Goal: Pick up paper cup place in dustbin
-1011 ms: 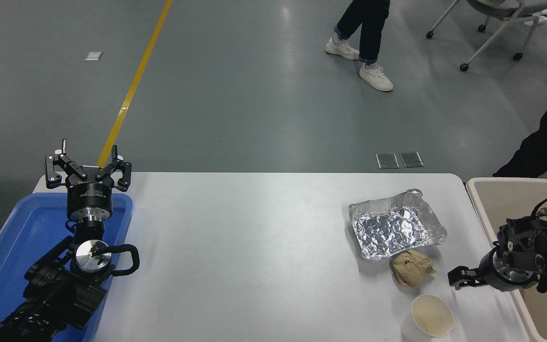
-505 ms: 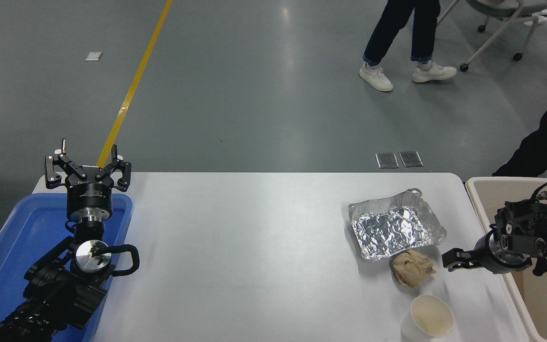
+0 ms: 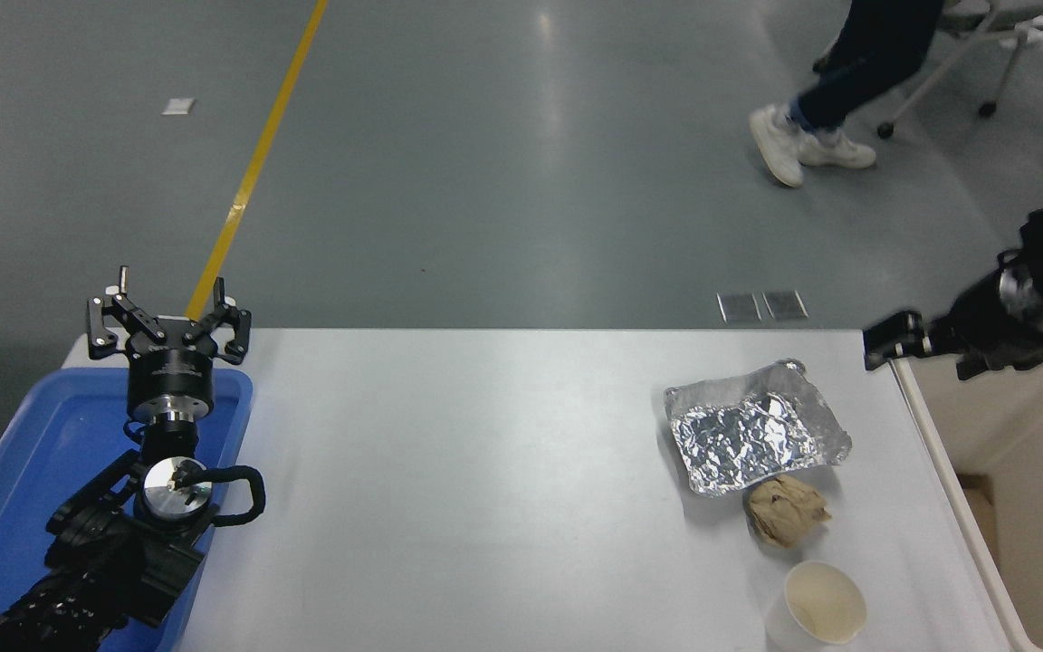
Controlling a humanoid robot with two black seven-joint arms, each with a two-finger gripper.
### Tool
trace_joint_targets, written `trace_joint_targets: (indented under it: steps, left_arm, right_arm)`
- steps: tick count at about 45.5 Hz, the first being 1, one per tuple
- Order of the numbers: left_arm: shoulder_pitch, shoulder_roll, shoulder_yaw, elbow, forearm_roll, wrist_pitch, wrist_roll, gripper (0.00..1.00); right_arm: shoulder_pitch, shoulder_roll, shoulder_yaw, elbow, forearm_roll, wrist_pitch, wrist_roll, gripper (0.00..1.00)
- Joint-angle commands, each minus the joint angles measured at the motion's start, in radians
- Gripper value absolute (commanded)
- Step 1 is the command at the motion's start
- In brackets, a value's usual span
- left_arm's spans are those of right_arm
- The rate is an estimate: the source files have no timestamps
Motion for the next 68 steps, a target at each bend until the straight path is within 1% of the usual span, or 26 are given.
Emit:
trace_joint_targets:
  steps: [1, 5, 12, 16, 24, 28, 34, 38, 41, 50, 53, 56, 62, 68]
  left_arm:
    - [0.000, 0.003, 0.000, 0.000, -0.001, 0.001, 0.000, 0.99]
    - [0.000, 0.000, 0.000, 0.000, 0.000, -0.001, 0.000, 0.99]
    - [0.000, 0.003, 0.000, 0.000, 0.000, -0.001, 0.000, 0.99]
    - [0.000, 0.000, 0.000, 0.000, 0.000, -0.001, 0.000, 0.99]
    - [0.000, 0.000, 0.000, 0.000, 0.000, 0.001, 0.000, 0.99]
    - [0.000, 0.000, 0.000, 0.000, 0.000, -0.001, 0.002, 0.99]
    - [0.000, 0.000, 0.000, 0.000, 0.002, -0.001, 0.002, 0.99]
    - [0.000, 0.003, 0.000, 0.000, 0.002, -0.001, 0.002, 0.99]
    - [0.000, 0.003, 0.000, 0.000, 0.002, -0.001, 0.002, 0.99]
    - [0.000, 0.000, 0.000, 0.000, 0.002, -0.001, 0.002, 0.99]
    - [0.000, 0.000, 0.000, 0.000, 0.002, -0.001, 0.002, 0.99]
    - [0.000, 0.000, 0.000, 0.000, 0.002, -0.001, 0.002, 0.99]
    - [0.000, 0.000, 0.000, 0.000, 0.002, -0.001, 0.002, 0.99]
    - [0.000, 0.000, 0.000, 0.000, 0.002, -0.001, 0.002, 0.99]
  right_arm:
    - [0.201, -0.070, -0.011, 0.107, -0.012, 0.100, -0.026, 1.00]
    - [0.293, -0.060, -0.076, 0.190, -0.005, 0.100, -0.026, 1.00]
    - [0.470, 0.009, -0.204, 0.423, 0.004, 0.100, -0.026, 1.00]
    - [0.493, 0.066, -0.224, 0.477, 0.021, 0.100, -0.024, 1.00]
    - [0.502, 0.173, -0.288, 0.511, 0.197, 0.100, -0.019, 1.00]
    - [0.502, 0.219, -0.324, 0.532, 0.261, 0.100, -0.015, 1.00]
    - [0.473, 0.250, -0.325, 0.532, 0.384, 0.100, -0.015, 1.00]
    - [0.426, 0.252, -0.321, 0.532, 0.422, 0.100, -0.015, 1.00]
    - [0.365, 0.246, -0.322, 0.532, 0.423, 0.058, -0.015, 1.00]
    - [0.116, 0.249, -0.321, 0.532, 0.403, -0.227, -0.015, 1.00]
    - [0.035, 0.250, -0.311, 0.528, 0.366, -0.308, -0.015, 1.00]
    - [-0.040, 0.247, -0.311, 0.517, 0.305, -0.376, -0.015, 1.00]
    - [-0.168, 0.233, -0.310, 0.483, 0.194, -0.446, -0.015, 1.00]
    - [-0.275, 0.232, -0.272, 0.457, 0.179, -0.528, -0.016, 1.00]
